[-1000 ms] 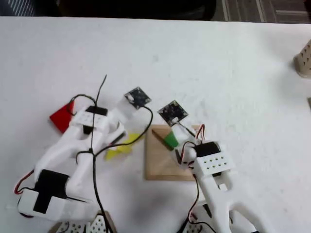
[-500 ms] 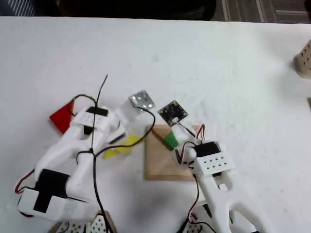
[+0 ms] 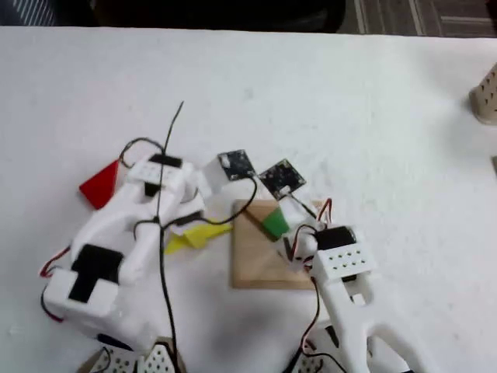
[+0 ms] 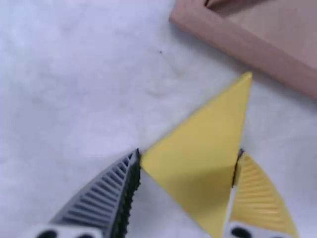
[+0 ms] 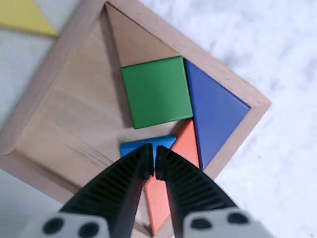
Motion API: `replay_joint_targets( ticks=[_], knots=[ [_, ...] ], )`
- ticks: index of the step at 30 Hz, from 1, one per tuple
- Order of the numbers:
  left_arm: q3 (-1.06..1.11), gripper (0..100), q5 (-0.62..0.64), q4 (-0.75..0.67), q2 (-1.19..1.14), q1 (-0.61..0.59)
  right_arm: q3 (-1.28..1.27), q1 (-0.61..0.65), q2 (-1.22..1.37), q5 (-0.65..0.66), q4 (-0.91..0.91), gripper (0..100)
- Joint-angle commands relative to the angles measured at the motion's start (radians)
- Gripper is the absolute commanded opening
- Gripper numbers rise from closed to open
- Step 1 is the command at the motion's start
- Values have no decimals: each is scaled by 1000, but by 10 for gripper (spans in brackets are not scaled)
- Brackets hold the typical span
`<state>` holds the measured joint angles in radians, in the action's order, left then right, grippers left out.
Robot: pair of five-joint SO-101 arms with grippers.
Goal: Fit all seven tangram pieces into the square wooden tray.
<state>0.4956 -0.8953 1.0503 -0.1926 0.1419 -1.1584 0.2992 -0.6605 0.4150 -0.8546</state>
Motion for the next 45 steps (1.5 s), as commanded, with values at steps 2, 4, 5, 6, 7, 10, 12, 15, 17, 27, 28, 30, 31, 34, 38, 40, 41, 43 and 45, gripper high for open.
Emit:
replay_joint_targets(
  ticks=[2, 4, 5, 6, 7, 10, 12, 15, 17, 27, 28, 30, 31, 34, 38, 40, 41, 43, 45],
  knots=[
    [-117, 162, -31, 87, -97, -2, 9, -15, -27, 11, 16, 18],
    [-115, 154, -35, 87, -93, -2, 9, -15, -27, 11, 16, 18],
    [-115, 154, -35, 86, -90, -2, 9, -15, -27, 11, 16, 18],
    [-115, 154, -34, 86, -90, -2, 9, -15, -27, 11, 16, 18],
    [-115, 154, -32, 84, -90, -4, 9, -15, -27, 11, 16, 18],
    [-121, 154, -28, 83, -88, -4, 9, -15, -27, 11, 16, 18],
    [-124, 154, -28, 81, -88, -4, 9, -15, -27, 11, 16, 18],
    [-126, 154, -28, 66, -87, -18, 9, -15, -27, 11, 16, 18],
    [-126, 154, -26, 17, -87, -38, 9, -16, -27, 11, 16, 18],
    [-190, 154, 103, 38, -85, -87, 9, -16, -27, 11, 16, 18],
    [-203, 154, 143, 48, -85, -87, 9, -16, -27, 11, 16, 18],
    [-229, 154, 210, 71, -87, -84, 9, -16, -27, 11, 18, 18],
    [-242, 154, 244, 75, -87, -82, 9, -16, -27, 11, 18, 18],
    [-265, 154, 368, 87, -87, -82, 9, -16, -27, 11, 18, 18],
    [-282, 154, 540, 92, -87, -87, 9, -16, -27, 11, 18, 18],
    [-290, 154, 603, 103, -87, -87, 9, -16, -27, 11, 18, 18],
    [-296, 154, 629, 120, -87, -82, 9, -16, -27, 11, 18, 18],
    [-325, 154, 669, 170, -87, -77, 9, -16, -27, 11, 18, 18],
    [-368, 154, 703, 232, -87, -77, 9, -16, -27, 11, 18, 18]
  ],
)
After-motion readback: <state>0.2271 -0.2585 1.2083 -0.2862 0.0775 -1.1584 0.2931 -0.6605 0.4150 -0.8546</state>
